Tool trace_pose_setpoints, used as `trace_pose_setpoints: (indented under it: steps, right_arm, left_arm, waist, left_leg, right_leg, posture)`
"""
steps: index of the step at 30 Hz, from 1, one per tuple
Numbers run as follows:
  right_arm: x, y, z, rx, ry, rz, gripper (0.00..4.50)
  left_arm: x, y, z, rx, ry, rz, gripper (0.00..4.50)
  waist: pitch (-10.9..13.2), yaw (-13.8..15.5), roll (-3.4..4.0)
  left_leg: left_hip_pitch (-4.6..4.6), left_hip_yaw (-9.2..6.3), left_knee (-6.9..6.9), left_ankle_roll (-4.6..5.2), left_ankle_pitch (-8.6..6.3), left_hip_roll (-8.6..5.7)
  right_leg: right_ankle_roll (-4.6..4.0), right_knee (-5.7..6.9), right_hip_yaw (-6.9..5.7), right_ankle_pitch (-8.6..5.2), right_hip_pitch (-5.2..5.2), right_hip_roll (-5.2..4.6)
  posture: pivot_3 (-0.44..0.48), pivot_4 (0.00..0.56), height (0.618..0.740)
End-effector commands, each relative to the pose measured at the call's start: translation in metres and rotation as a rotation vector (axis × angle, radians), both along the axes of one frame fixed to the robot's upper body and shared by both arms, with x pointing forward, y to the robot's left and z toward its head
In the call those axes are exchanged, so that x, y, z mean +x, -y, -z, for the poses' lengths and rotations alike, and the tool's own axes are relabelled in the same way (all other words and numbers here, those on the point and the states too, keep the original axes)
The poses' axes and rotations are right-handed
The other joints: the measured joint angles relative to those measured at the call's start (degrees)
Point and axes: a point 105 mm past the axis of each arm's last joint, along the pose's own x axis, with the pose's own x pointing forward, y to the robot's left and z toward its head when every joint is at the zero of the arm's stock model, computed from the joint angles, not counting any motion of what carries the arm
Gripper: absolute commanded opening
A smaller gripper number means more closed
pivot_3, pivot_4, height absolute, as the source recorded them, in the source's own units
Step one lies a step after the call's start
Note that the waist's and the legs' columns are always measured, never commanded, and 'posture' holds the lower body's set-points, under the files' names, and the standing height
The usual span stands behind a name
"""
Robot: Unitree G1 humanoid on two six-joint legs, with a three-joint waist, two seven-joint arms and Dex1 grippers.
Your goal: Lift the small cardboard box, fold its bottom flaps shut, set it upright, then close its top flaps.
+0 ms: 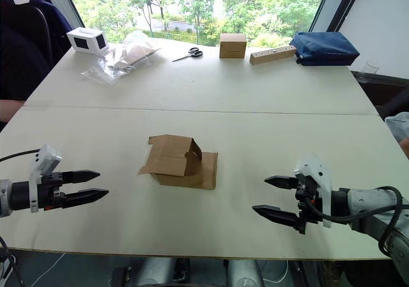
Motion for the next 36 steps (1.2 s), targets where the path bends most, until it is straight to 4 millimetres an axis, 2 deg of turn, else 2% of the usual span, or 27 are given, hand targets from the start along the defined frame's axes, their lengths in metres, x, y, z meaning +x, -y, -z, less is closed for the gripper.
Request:
trace_pose_setpoints:
  steps: [1,6,12,20,23,26,28,31,36]
  right_arm:
    - [0.002,-0.007,-0.012,0.009,0.044,-0.018,4.48]
    - [0.011,-0.007,-0.011,-0.04,0.068,0.029,4.48]
    - [0.009,-0.008,-0.012,-0.007,0.03,0.004,4.48]
    - [0.014,-0.006,-0.014,-0.02,0.065,0.012,4.48]
    - [0.01,-0.008,-0.021,-0.04,0.077,-0.003,4.48]
    - [0.013,-0.016,-0.037,-0.024,0.131,-0.013,4.48]
    - [0.016,-0.023,-0.045,-0.019,0.18,-0.026,4.48]
    - [0.018,-0.029,-0.045,-0.074,0.228,-0.043,4.48]
    - [0.012,-0.042,-0.038,-0.102,0.251,-0.074,4.48]
  left_arm:
    - [0.005,0.0,-0.007,0.017,0.048,0.012,4.5]
    - [0.006,0.001,-0.008,0.002,0.044,0.009,4.5]
    - [0.005,-0.001,-0.006,0.003,0.043,0.005,4.5]
    - [0.013,-0.004,-0.004,0.05,0.065,-0.029,4.5]
    - [0.022,-0.015,0.001,0.211,0.082,-0.071,4.5]
    - [0.027,-0.002,-0.015,0.124,0.046,0.005,4.5]
    - [0.033,0.013,-0.032,-0.008,-0.007,0.038,4.5]
    - [0.029,0.039,-0.052,-0.223,-0.124,0.128,4.5]
    - [0.049,0.056,-0.04,-0.312,-0.243,0.11,4.5]
  waist:
    - [0.0,0.0,0.0]
    - [0.0,0.0,0.0]
    - [0.0,-0.01,0.0]
    - [-0.01,0.06,-0.01]
    - [-0.01,0.15,-0.01]
    - [-0.01,0.03,-0.01]
    - [-0.01,0.3,-0.02]
    - [-0.04,0.75,-0.05]
    - [-0.04,1.05,-0.04]
  left_leg:
    - [0.0,0.0,0.0,0.0,0.0,0.0]
    - [0.0,0.0,0.0,0.0,0.0,0.0]
    - [0.0,0.0,0.01,0.01,0.0,-0.01]
    - [0.01,0.01,0.03,0.01,0.01,-0.01]
    - [0.02,0.0,0.06,0.01,0.01,-0.02]
    - [0.02,0.01,0.07,0.01,0.01,-0.03]
    - [0.02,0.0,0.1,0.01,0.01,-0.03]
    - [0.02,-0.02,0.15,0.01,0.02,-0.02]
    - [0.03,0.02,0.15,0.05,0.0,-0.09]
  right_leg:
    - [0.0,0.0,0.0,0.0,0.0,0.0]
    - [0.0,0.0,0.0,0.0,0.0,0.0]
    - [0.0,0.02,0.0,0.0,0.01,0.01]
    - [0.02,0.03,-0.01,0.01,0.04,0.02]
    - [0.02,0.05,-0.02,0.01,0.07,0.02]
    - [0.03,0.07,-0.01,0.01,0.06,0.03]
    - [0.02,0.13,-0.02,0.01,0.06,0.04]
    - [0.09,0.18,-0.03,0.04,0.07,0.09]
    - [0.27,0.24,0.0,0.12,0.08,0.1]
  posture:
    - [0.0,0.15,0.74]
    - [0.0,0.15,0.74]
    - [0.0,0.15,0.74]
    - [0.0,0.15,0.74]
    - [0.0,0.15,0.74]
    - [0.0,0.15,0.74]
    - [0.0,0.15,0.74]
    - [0.0,0.15,0.74]
    - [0.0,0.15,0.74]
